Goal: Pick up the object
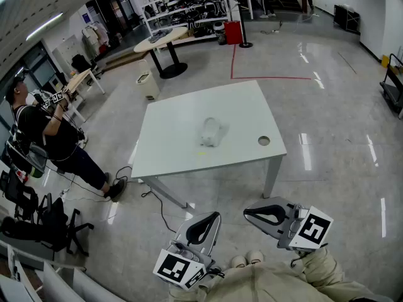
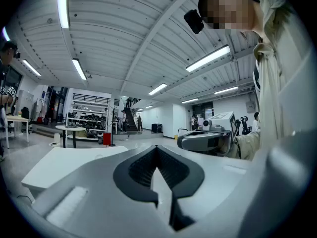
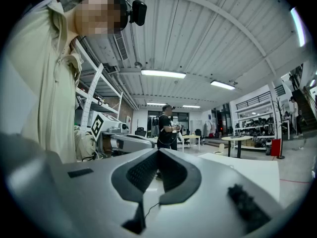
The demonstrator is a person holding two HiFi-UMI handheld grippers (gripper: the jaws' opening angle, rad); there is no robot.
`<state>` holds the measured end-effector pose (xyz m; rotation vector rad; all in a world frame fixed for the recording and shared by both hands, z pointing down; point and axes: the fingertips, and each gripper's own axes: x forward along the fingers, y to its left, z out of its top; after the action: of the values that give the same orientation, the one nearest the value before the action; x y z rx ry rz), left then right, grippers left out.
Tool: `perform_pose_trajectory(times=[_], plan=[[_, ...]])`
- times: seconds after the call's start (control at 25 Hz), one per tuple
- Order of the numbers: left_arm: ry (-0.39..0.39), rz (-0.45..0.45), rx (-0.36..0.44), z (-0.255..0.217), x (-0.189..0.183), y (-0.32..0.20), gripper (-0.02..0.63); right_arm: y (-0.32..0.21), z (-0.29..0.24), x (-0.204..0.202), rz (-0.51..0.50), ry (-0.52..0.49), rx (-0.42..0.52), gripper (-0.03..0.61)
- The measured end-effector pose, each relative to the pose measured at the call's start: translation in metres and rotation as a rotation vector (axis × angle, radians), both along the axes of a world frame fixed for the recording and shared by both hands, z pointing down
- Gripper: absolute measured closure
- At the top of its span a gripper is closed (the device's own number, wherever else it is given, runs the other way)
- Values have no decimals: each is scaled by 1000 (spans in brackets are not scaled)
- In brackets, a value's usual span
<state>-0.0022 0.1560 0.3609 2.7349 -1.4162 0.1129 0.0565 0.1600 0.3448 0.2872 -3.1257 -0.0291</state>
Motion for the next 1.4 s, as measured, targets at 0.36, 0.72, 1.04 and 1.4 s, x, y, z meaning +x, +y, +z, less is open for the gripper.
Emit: perform_pose_trajectory(times=[0.36,0.72,1.04,1.4], plan=[[22,-34,-27,17,8,0,609,-6,17,14,12,25,-34,575],[44,-35,-46,31,-1,-29,609,-39,36,9,37,51,-72,575],[75,12,-57,50,-27,-106,609,-109,58,-18,82,95,-90,575],[95,54,-45,38,-64,-217,609,-215,41,-63,100,106,-73,575]])
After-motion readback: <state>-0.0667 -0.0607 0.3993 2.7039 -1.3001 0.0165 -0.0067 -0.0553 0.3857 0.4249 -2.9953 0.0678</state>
